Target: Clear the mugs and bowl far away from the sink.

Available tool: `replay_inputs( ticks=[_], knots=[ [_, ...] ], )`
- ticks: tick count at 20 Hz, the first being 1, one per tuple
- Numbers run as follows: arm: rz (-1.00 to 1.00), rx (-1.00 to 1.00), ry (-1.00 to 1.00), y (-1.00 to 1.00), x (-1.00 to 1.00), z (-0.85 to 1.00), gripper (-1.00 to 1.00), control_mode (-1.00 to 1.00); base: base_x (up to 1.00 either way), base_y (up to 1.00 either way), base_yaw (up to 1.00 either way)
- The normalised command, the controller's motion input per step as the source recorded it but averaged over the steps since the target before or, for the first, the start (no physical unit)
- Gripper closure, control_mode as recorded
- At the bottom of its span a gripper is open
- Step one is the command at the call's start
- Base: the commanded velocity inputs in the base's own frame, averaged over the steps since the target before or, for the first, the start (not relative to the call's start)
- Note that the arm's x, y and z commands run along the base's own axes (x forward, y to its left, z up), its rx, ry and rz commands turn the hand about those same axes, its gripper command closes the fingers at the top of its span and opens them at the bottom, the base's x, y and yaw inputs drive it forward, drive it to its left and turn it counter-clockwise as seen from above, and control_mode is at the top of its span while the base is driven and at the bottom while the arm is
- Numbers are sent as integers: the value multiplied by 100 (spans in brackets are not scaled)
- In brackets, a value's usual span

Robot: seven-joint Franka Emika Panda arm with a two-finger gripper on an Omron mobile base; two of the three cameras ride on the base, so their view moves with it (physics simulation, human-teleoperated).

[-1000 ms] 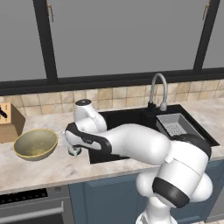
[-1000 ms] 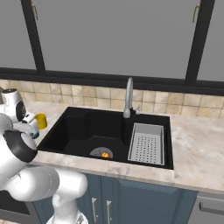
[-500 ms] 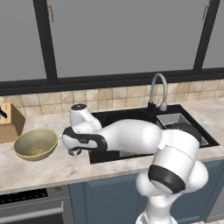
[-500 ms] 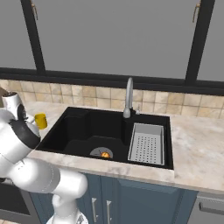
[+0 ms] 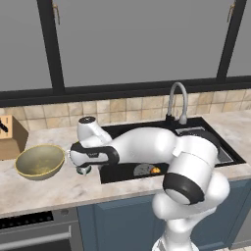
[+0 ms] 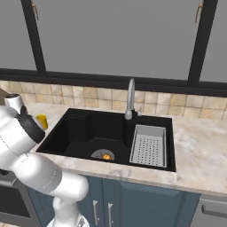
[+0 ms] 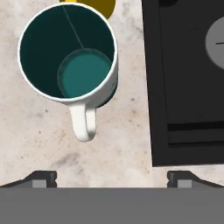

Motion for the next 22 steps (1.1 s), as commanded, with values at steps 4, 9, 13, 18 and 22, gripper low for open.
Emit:
replay_inputs(
  ticks=[4, 9, 13, 18, 22],
  knots=[
    [0, 0, 0, 8, 12, -16, -100, -100, 0, 0, 0],
    [0, 0, 0, 10, 13, -17, -100, -100, 0, 0, 0],
    [0, 0, 0, 9, 16, -16, -100, -100, 0, 0, 0],
    [0, 0, 0, 11, 18, -15, -100, -100, 0, 0, 0],
    [0, 0, 0, 12, 19, -15, -100, -100, 0, 0, 0]
  ],
)
